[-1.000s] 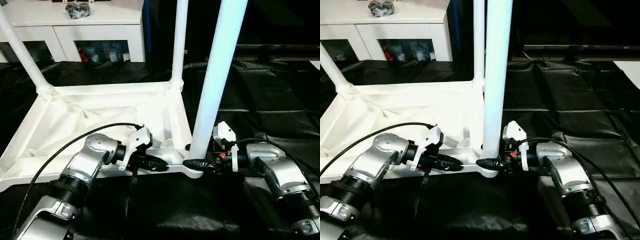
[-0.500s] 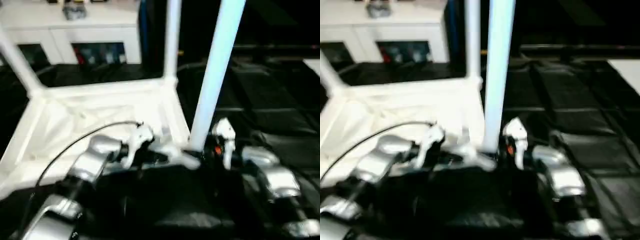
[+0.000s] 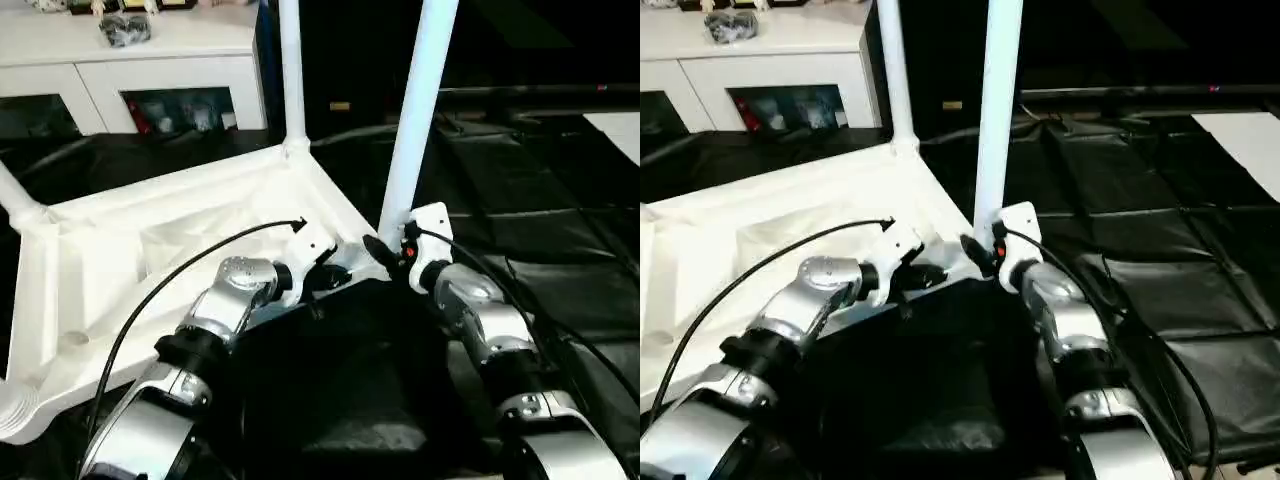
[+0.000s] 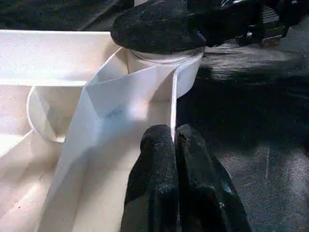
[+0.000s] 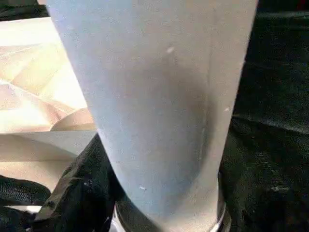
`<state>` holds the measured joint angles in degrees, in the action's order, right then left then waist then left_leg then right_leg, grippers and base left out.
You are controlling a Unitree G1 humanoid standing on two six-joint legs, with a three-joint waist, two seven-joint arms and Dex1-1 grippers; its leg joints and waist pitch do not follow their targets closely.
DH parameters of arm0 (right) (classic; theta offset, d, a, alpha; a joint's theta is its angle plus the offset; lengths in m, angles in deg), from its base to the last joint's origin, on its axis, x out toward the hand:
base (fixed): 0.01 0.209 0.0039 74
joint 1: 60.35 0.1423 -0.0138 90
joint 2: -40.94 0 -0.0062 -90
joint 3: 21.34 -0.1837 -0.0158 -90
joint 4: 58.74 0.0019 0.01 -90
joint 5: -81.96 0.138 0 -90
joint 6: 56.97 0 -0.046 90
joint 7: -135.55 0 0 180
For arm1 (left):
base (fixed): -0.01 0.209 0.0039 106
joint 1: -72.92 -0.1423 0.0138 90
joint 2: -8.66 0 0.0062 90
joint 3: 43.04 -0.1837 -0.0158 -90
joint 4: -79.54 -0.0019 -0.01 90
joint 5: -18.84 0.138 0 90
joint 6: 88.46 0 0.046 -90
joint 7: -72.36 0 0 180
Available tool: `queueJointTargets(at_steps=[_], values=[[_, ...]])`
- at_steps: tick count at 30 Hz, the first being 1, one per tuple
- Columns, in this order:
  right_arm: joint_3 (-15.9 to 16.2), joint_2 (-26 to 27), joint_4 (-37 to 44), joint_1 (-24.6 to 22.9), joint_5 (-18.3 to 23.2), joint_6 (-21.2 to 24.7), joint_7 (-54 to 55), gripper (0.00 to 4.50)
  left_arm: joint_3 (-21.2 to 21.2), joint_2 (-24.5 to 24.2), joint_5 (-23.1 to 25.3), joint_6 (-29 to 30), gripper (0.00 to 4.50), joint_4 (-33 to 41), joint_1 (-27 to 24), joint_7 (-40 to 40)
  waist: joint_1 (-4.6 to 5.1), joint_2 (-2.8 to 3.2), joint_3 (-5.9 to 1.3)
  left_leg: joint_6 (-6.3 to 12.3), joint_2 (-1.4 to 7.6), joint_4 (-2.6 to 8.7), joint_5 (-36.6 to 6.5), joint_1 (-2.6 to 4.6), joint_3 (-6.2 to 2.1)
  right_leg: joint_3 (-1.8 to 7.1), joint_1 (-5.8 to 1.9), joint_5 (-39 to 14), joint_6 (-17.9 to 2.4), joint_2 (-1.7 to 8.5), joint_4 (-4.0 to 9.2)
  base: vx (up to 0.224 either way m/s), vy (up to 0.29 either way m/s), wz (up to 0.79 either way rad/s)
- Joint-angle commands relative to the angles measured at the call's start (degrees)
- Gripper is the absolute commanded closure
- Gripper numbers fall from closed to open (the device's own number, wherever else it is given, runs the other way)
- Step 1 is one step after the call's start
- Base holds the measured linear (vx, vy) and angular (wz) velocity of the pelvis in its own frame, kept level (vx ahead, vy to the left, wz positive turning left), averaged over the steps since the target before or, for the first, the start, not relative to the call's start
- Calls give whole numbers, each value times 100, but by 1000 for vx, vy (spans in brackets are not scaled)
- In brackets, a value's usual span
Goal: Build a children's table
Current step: Rotate leg to tighten
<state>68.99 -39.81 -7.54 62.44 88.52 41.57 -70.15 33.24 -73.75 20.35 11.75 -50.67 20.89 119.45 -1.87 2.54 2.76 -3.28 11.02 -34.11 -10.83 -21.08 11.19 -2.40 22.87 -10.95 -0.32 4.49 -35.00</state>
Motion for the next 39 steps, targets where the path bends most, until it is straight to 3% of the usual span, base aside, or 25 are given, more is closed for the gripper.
queueJointTargets(at_steps=[1,8,12,17,21,26,32,34,35,39], values=[[359,313,-235,-66,-16,236,-334,126,-54,192,-87,-182,450,124,138,-19,-20,-86,-371,296,157,378,-986,29,-95,186,-288,-903,-1373,326,438,0,0,0],[741,-267,228,-221,-43,181,-1648,101,-115,-95,-269,-422,450,408,-71,835,-59,-94,-384,528,175,343,-749,7,-81,184,-319,-403,-1514,329,377,0,0,0],[914,-835,886,-554,223,197,-2735,101,-166,-351,-400,-596,450,514,-213,1453,-128,-96,-380,618,204,340,-783,17,-69,181,-315,-384,-1554,326,371,0,0,0],[1008,-1376,1605,-888,570,454,-3767,101,-161,-596,-584,-656,450,686,-317,2136,-204,-90,-346,498,221,371,-1087,57,-62,187,-266,-981,-1451,327,428,0,0,0],[1113,-1727,2055,-1114,776,752,-4398,101,-142,-762,-724,-607,450,854,-380,2562,-244,-98,-351,459,232,373,-1022,54,-66,195,-261,-1020,-1414,333,423,0,0,0],[1261,-2020,2444,-1300,912,1090,-4797,144,-307,-1065,-850,-322,450,1116,-499,3256,-324,-88,-354,449,238,378,-926,54,-68,198,-243,-996,-1381,337,409,0,0,0],[1263,-1999,2533,-1335,892,1195,-4783,183,-339,-1153,-844,-189,450,1266,-569,3455,-318,-84,-345,311,237,395,-1047,60,-75,197,-238,-1102,-1388,343,417,0,0,0],[1262,-1988,2552,-1330,916,1230,-4777,187,-336,-1151,-845,-175,450,1268,-571,3454,-314,-89,-344,308,233,394,-1042,58,-73,198,-237,-1099,-1370,339,420,0,0,0],[1263,-1992,2567,-1327,933,1259,-4781,189,-337,-1148,-841,-172,450,1263,-567,3444,-304,-60,-352,285,229,388,-1044,65,-73,197,-242,-1050,-1375,337,421,0,0,0],[1266,-1989,2636,-1357,963,1338,-4792,191,-331,-1153,-859,-137,450,1296,-583,3410,-310,-70,-361,311,227,379,-956,56,-73,192,-253,-868,-1415,332,398,0,0,0]])
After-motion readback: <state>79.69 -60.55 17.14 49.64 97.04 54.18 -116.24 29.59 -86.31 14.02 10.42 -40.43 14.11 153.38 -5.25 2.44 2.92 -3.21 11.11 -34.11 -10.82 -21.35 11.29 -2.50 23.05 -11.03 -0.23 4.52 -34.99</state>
